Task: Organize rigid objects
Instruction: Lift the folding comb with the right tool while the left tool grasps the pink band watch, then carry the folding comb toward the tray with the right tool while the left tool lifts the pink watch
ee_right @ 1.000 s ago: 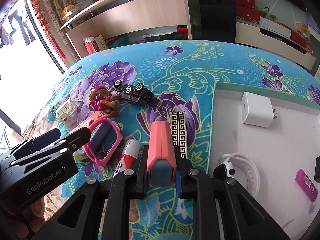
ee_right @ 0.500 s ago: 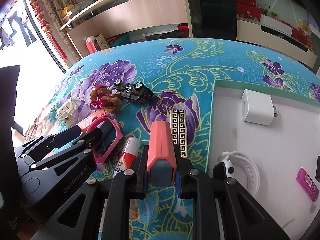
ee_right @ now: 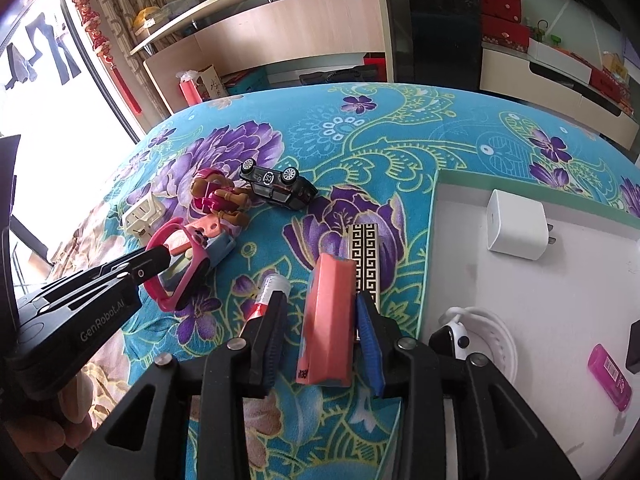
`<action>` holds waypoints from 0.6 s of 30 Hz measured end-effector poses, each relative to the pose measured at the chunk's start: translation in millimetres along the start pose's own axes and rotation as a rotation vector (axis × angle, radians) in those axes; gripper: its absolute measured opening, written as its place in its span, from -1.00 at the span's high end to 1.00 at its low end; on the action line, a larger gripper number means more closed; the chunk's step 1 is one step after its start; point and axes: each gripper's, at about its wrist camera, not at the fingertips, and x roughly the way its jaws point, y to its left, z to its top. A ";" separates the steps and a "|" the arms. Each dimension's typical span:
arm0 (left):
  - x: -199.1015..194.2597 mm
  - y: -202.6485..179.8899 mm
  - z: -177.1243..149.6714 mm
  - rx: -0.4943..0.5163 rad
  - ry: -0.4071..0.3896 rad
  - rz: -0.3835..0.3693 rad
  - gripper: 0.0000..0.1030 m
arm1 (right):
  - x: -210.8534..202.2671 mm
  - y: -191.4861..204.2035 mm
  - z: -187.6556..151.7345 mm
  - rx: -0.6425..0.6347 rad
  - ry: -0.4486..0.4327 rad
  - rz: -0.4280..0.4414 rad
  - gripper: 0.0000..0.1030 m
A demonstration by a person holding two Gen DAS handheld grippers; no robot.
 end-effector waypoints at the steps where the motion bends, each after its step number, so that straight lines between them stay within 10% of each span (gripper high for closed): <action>1: 0.1 1.1 -0.1 -0.004 0.002 -0.002 0.79 | -0.5 2.5 -0.1 -0.011 -0.002 0.002 0.26; 18: -5.7 8.4 -0.2 -0.025 -0.006 -0.004 0.79 | 2.2 13.2 -4.4 -0.016 0.033 0.135 0.26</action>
